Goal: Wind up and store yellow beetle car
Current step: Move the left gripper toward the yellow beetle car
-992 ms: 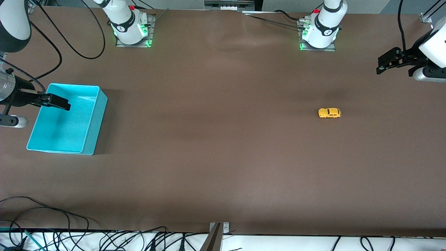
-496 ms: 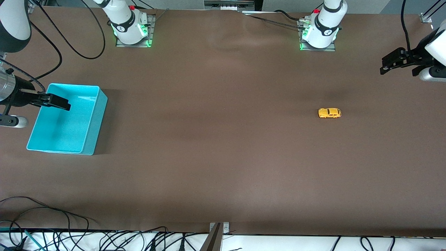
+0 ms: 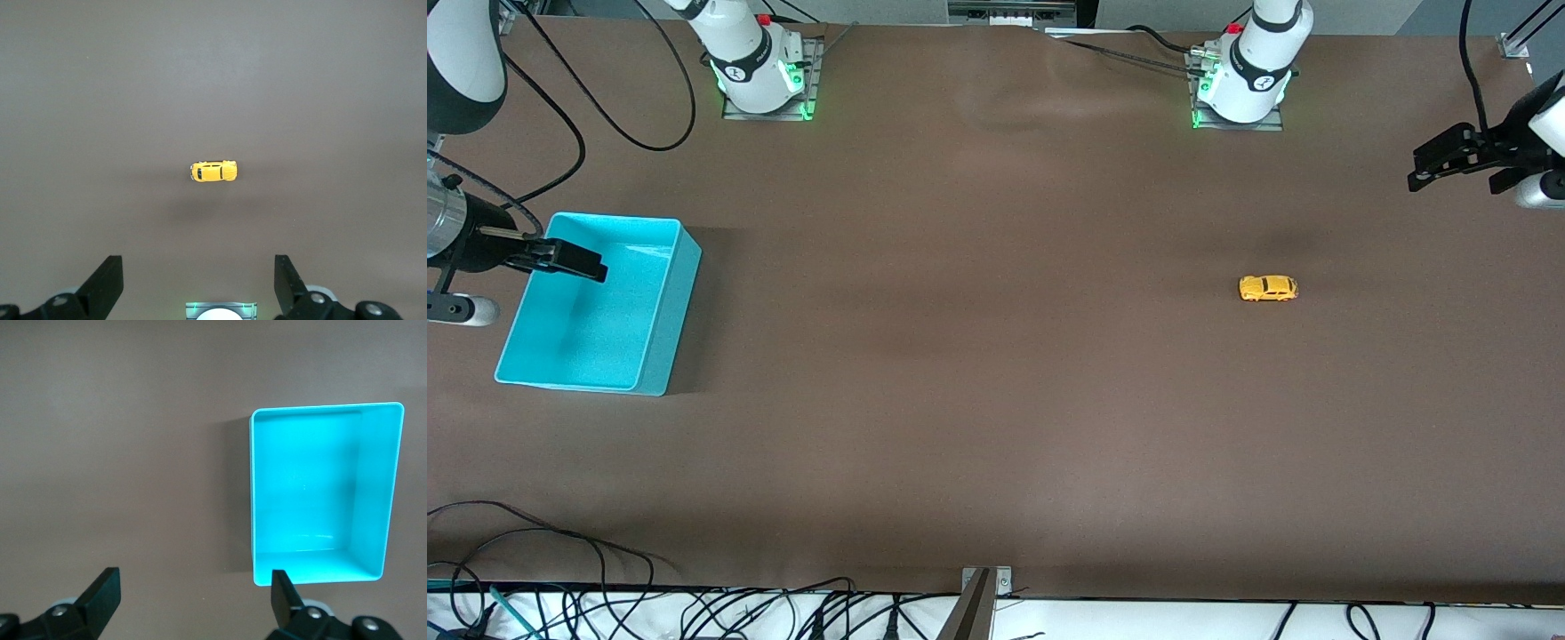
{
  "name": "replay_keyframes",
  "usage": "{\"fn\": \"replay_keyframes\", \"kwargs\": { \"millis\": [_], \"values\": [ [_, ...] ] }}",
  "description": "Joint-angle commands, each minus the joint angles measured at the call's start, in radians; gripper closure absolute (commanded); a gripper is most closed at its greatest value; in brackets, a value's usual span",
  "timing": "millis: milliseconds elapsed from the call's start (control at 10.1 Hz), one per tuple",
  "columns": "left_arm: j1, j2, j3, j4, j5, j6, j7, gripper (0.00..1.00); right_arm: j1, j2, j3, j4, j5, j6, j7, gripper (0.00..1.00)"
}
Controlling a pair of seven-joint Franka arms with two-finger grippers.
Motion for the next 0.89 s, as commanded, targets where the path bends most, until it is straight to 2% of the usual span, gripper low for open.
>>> {"fn": "replay_keyframes", "kwargs": {
  "millis": [0,397,496,595,794],
  "values": [
    [0.012,0.027,-0.001,0.017,-0.007,-0.011,0.011,0.00,0.004,-0.007,0.000,-0.006,0.013,-0.004,0.017,0.00],
    [0.021,0.113,-0.005,0.024,-0.010,-0.006,-0.015,0.00,0.004,-0.008,0.000,-0.006,0.013,-0.004,0.017,0.00],
    [0.036,0.109,-0.017,0.001,-0.016,0.063,-0.049,0.00,0.004,-0.007,0.000,-0.007,0.013,-0.005,0.017,0.00],
    [0.046,0.101,-0.018,-0.017,-0.026,0.084,-0.064,0.00,0.003,-0.007,0.000,-0.006,0.013,-0.005,0.017,0.00],
    [0.034,0.138,-0.018,0.004,-0.023,0.080,-0.109,0.00,0.004,-0.007,0.000,-0.006,0.013,-0.004,0.017,0.00]
  ]
}}
